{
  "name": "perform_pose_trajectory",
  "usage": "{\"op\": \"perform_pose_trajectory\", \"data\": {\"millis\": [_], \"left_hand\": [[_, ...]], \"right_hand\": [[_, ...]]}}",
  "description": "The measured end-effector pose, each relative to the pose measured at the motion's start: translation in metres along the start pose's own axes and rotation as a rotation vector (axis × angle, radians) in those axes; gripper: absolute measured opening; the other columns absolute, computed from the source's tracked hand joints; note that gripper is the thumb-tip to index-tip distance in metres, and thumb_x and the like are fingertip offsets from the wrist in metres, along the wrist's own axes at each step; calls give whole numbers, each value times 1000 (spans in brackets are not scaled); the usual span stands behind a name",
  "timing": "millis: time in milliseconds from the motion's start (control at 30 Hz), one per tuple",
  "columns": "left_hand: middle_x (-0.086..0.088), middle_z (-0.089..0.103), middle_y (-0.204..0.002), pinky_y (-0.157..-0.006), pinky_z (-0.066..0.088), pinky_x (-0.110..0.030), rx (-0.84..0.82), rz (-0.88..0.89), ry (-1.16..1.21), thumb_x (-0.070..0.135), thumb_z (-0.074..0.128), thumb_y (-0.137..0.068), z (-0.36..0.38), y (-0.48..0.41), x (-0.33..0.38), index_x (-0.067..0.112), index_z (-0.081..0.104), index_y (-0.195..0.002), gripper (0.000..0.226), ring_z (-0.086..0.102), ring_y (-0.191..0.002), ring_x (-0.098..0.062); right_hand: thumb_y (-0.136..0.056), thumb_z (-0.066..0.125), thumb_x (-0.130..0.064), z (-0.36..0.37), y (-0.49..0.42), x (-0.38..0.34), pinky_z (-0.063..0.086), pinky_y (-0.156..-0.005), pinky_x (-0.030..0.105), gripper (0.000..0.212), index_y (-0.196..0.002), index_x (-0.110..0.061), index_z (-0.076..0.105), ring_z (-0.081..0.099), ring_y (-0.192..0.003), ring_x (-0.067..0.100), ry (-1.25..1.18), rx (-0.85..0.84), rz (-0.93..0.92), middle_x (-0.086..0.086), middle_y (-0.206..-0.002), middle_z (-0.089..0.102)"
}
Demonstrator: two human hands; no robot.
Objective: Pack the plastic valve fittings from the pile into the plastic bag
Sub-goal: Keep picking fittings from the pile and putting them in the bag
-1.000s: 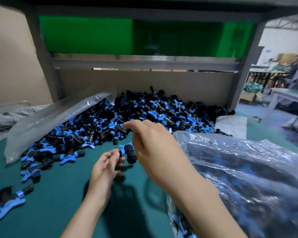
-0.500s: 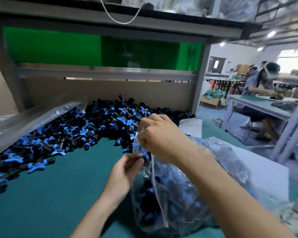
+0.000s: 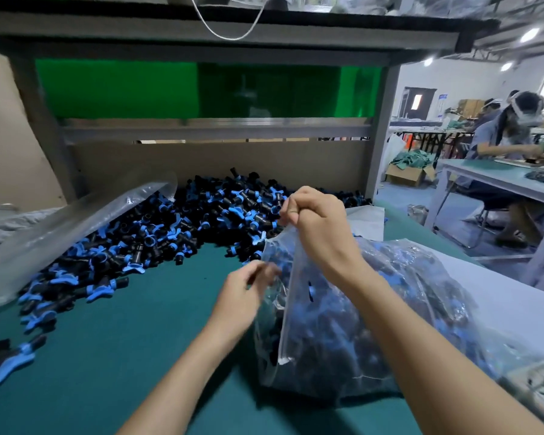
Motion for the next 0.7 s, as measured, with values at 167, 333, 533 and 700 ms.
{"op": "perform_pose_trajectory", "data": {"millis": [167, 333, 533, 700], "left_hand": [[-2, 54, -67, -62, 54, -43, -9, -404, -265, 32, 46, -102, -28, 28, -61, 6, 61, -91, 32, 55, -56, -19], [-5, 54, -65, -48, 38, -24, -248, -385, -359, 45, 45, -101, 4, 13, -45, 11, 55, -79, 42, 49, -49, -17], [-1, 49, -59, -44, 31, -21, -260, -422, -283, 31, 46, -99, 2, 3, -31, 17, 51, -71, 32, 42, -47, -12], [-1, 51, -52, -37, 30, -18, -173, -410, 50, 19, 47, -93, -5, -32, 29, 16, 50, -60, 33, 41, -37, -12]], "right_hand": [[-57, 35, 2, 1, -5, 14, 49, -61, 40, 28, -43, -22, 43, 51, -53, 13, -356, 149, 105, 1, -66, 48], [-57, 26, 11, -14, -14, 18, 48, -53, 28, 38, -43, -21, 42, 40, -42, 14, -510, 276, 182, -4, -56, 45], [-62, 16, 14, -39, -31, 16, 28, -42, 15, 44, -42, -20, 36, 23, -37, 11, -881, 465, 354, -2, -54, 44], [-76, 18, 11, -82, -61, 9, 25, -40, 16, 36, -56, -16, 31, 23, -35, 10, -1009, 632, 392, 0, -54, 44]]}}
Point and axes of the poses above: each hand's wrist, its own y-axis away from the middle knuckle, its own z-axis out of the palm, x = y × z, the point moved 2 cm from there along -y, towards the middle knuckle
